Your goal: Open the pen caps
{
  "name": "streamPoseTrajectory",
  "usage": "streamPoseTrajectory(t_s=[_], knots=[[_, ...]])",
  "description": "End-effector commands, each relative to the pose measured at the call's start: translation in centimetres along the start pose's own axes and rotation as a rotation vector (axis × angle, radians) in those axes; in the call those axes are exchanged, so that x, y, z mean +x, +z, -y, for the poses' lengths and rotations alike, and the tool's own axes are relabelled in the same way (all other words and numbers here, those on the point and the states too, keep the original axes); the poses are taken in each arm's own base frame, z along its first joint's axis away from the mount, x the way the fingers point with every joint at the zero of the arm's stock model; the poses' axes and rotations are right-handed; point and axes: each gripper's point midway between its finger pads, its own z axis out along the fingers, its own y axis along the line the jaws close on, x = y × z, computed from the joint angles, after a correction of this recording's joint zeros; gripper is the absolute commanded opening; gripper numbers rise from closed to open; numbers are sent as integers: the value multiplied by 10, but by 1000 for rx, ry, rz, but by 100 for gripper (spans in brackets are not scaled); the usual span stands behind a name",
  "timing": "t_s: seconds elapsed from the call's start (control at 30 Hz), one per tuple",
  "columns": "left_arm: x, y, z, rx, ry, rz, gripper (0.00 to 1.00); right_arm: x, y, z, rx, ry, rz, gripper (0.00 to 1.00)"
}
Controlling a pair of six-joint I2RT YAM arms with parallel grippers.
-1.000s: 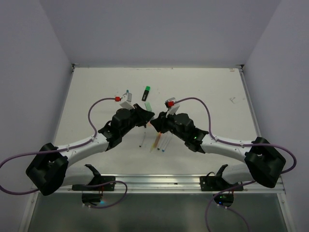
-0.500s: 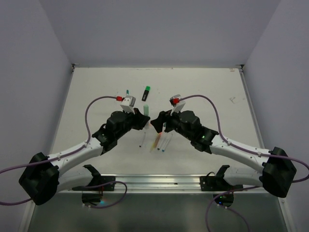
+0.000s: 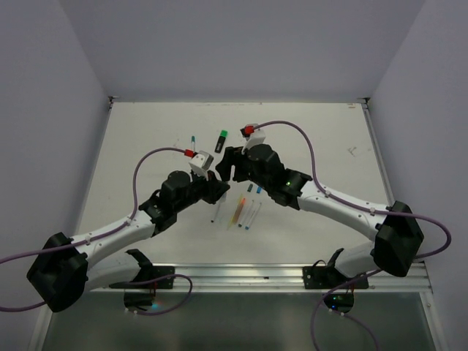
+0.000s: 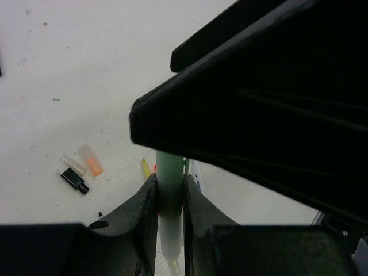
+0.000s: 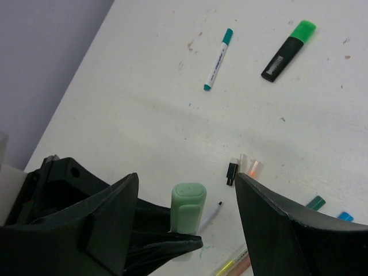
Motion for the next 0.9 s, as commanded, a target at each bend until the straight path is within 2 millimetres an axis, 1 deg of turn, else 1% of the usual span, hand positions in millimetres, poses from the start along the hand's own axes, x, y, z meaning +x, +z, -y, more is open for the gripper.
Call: streamPoseTrajectory(t_s=[0.0, 0.1, 0.17, 0.2, 0.27, 0.3, 0.37, 0.4, 0.47, 0.53, 0.6, 0.63, 0.87], knots=[[-6, -3, 8, 40, 43, 20, 0, 6, 6, 1, 37, 41, -41, 71], [-6, -3, 8, 37, 45, 21, 0, 18, 10, 2, 35, 56, -74, 66], [-6, -3, 7, 36, 45, 22, 0, 21, 11, 0, 23, 66, -86, 61], [-6, -2, 7, 35, 45, 20, 0, 23, 12, -1, 18, 72, -86, 54], [-5, -1, 8, 41, 43, 16, 0, 23, 12, -2, 11, 82, -83, 45], [-4, -1, 8, 40, 41, 15, 0, 24, 12, -1, 12, 82, -84, 33], [-3, -1, 8, 43, 43, 12, 0, 23, 11, -2, 10, 88, -78, 21], [-2, -1, 8, 44, 43, 9, 2, 22, 10, -2, 8, 91, -76, 10], [0, 0, 7, 45, 42, 3, 7, 21, 9, -3, 6, 95, -74, 3], [4, 0, 7, 46, 41, -5, 12, 19, 7, -3, 6, 99, -67, 0], [7, 1, 7, 52, 37, -16, 18, 18, 7, -2, 10, 107, -61, 0], [8, 1, 8, 56, 35, -18, 19, 18, 6, -2, 9, 109, -59, 0], [13, 0, 11, 75, 37, -27, 19, 11, 4, -1, 17, 122, -36, 0]])
